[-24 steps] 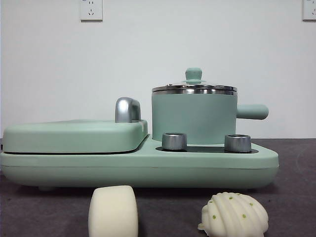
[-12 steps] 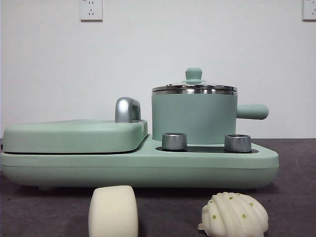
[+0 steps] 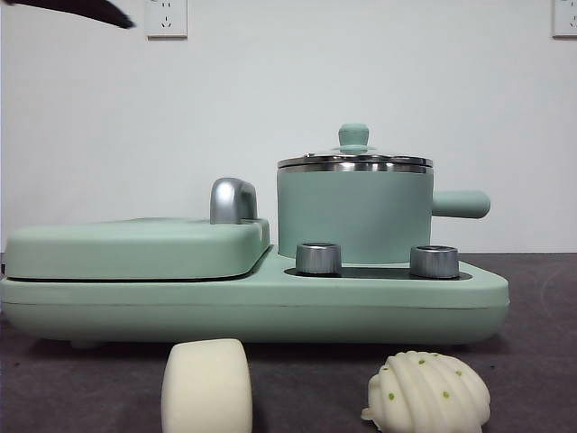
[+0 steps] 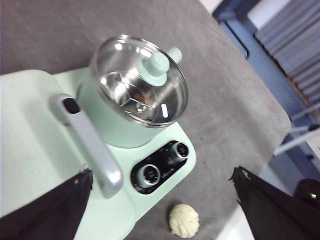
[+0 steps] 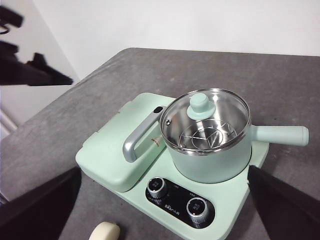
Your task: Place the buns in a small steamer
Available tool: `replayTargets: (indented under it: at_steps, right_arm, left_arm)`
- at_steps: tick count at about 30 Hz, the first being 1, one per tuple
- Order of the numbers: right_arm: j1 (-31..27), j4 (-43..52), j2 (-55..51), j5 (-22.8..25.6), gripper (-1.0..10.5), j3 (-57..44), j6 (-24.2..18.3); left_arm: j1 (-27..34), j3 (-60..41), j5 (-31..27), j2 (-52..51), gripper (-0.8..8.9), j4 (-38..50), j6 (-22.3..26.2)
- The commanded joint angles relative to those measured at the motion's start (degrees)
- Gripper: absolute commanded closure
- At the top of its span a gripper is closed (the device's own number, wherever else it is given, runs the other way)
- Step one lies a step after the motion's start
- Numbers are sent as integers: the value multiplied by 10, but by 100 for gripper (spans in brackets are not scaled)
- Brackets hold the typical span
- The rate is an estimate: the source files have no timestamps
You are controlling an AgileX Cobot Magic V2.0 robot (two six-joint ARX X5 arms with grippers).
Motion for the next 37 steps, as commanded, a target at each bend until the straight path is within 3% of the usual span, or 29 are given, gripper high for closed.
replayTargets:
  at_steps: [1, 14, 20, 29, 37]
  right_arm:
    - [0, 2, 4, -1, 365, 8, 6]
    - [0, -1, 4, -1, 365, 8, 14]
    - [0, -3, 4, -1, 365, 8, 24]
    - [0, -5, 4, -2, 365, 8, 27]
    - [0, -7, 4, -1, 365, 8, 27]
  left_arm:
    - [-12, 78, -4, 65, 356, -26, 7]
    - [-95, 451, -47, 351, 353, -246, 75]
    - [-131, 598, -70, 446, 348, -297, 54]
    - [-179, 680, -174, 546, 349, -292, 43]
    - [-214, 680, -256, 579, 355, -274, 108]
